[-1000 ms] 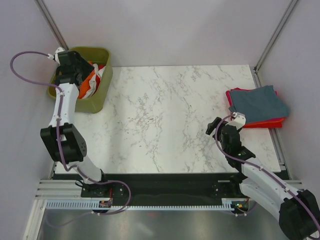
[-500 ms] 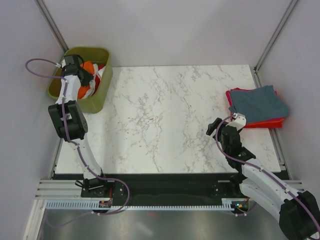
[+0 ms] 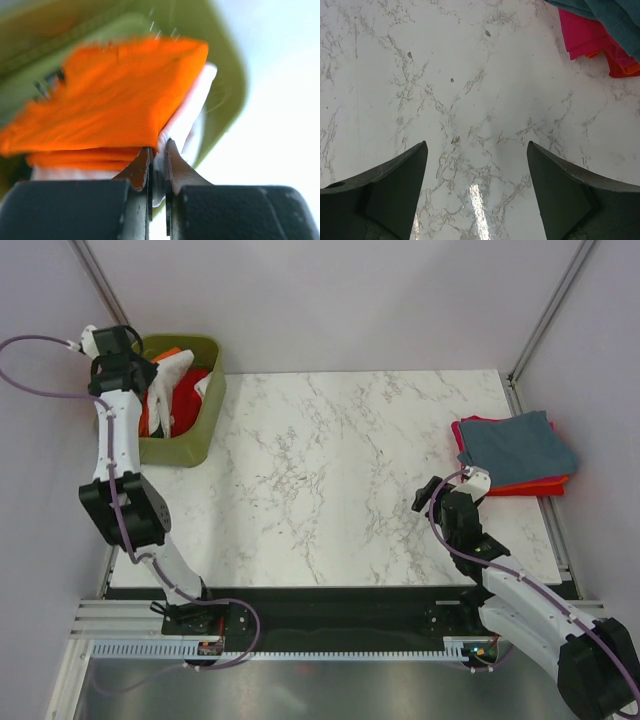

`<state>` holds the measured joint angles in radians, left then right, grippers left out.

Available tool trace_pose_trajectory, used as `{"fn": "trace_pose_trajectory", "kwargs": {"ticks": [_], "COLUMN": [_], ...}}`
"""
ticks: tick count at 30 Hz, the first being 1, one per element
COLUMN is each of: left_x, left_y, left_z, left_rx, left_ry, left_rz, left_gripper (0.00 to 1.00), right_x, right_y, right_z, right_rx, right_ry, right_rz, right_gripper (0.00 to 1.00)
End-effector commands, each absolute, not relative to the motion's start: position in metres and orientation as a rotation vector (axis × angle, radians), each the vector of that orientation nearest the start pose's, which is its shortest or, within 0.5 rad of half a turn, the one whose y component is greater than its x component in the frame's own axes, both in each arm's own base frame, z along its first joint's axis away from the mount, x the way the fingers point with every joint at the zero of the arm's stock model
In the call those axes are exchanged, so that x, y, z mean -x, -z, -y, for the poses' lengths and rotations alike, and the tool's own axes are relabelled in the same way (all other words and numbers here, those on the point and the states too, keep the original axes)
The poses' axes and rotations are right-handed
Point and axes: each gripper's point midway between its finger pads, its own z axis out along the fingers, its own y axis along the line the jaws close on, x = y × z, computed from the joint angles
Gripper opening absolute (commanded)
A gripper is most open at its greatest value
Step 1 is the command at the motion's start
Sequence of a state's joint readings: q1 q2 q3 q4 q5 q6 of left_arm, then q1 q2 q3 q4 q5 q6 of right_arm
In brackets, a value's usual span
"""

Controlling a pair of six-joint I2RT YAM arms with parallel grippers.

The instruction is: Fold and stack the t-shirts

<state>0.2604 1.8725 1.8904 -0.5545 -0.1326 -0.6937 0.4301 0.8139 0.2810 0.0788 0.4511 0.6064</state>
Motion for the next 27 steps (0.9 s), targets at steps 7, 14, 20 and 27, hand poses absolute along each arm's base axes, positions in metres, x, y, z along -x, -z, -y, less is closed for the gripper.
{"fn": "trace_pose_trajectory", "kwargs": {"ticks": [7, 14, 20, 27], "left_x": [-0.426, -0.445, -0.456, -0.463], "left_y": [-0.498, -0.458, -0.463, -0.477], "left_z": [-0.14, -0.126, -0.086, -0.065], "left_rx": [0.89, 0.853, 0.767, 0.685], "left_ry": [0.073, 0.161, 0.402, 0.451], "left_rz": [-1.341, -1.473, -1.52, -1.529], "left_gripper": [0.04, 0.02, 0.02, 0.1], "right_x": [-0.284, -0.285, -0.285, -0.285], "right_y": [-0.102, -0.101, -0.1, -0.1], "right_z": [-0.07, -0.072, -0.072, -0.073], "right_rx": [-0.455, -0.443, -0.442, -0.44], "right_ry": [-0.226, -0.232, -0.231, -0.23], "right_rz": [-1.91, -1.919, -1.923, -1.924], "right_gripper": [0.88, 0.88, 0.88, 0.88]}}
